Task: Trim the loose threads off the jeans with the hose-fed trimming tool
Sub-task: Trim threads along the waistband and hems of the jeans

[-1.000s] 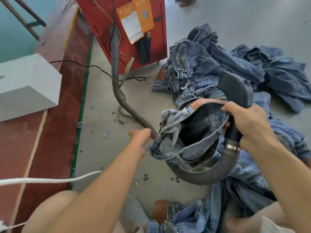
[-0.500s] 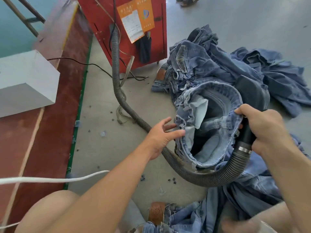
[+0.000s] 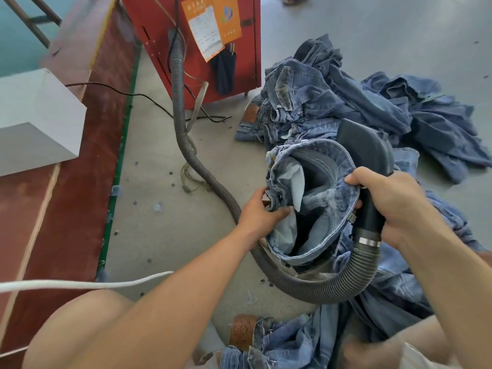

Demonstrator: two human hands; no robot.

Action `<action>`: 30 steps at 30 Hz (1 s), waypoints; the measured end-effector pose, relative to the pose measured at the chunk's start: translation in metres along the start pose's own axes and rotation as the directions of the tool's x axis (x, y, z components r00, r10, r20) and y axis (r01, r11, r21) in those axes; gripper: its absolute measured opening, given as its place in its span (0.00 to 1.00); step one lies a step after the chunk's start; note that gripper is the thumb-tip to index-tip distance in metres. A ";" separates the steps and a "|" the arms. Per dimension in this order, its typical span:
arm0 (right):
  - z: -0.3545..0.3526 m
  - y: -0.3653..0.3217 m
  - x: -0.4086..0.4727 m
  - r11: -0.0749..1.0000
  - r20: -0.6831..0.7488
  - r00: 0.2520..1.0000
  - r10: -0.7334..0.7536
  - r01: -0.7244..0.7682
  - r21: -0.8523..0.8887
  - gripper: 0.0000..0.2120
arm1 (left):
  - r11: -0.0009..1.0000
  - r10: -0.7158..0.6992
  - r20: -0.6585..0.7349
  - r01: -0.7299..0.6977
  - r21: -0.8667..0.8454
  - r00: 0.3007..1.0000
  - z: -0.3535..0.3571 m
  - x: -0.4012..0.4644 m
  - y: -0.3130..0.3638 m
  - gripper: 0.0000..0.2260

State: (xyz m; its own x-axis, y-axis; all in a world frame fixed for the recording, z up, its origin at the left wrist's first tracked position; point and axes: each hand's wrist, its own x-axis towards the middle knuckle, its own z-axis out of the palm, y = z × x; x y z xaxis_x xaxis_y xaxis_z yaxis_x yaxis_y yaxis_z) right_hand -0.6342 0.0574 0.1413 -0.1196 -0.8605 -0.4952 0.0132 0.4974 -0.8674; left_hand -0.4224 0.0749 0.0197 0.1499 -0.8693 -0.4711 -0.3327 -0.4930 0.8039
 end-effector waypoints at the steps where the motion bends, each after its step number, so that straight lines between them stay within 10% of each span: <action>1: 0.000 -0.001 0.000 1.000 0.001 1.000 0.002 -0.002 -0.005 0.19 | 1.000 0.004 -0.003 -0.004 -0.016 1.000 -0.001 0.001 -0.001 0.20; 12: -0.042 -0.007 0.025 0.997 -0.225 0.974 -0.026 0.009 -0.074 0.14 | 0.755 -0.102 0.077 0.128 -0.642 0.992 -0.049 -0.013 0.043 0.04; 21: -0.028 -0.040 -0.024 0.829 -0.055 0.902 -0.428 0.367 -0.422 0.22 | 0.815 0.017 0.082 0.034 -0.579 0.996 -0.045 -0.029 0.060 0.10; 30: 0.011 -0.023 -0.063 0.662 0.363 0.914 -0.182 0.387 -0.642 0.09 | 0.880 0.253 -0.325 -0.356 -0.313 0.911 -0.014 -0.026 0.069 0.06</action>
State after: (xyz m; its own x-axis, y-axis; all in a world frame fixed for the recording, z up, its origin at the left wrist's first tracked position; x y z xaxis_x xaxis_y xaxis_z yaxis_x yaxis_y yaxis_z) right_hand -0.6159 0.0987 0.1914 0.2488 -0.9168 -0.3125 -0.6748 0.0673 -0.7350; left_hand -0.4364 0.0633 0.0922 0.3555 -0.9285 -0.1078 -0.0549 -0.1358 0.9892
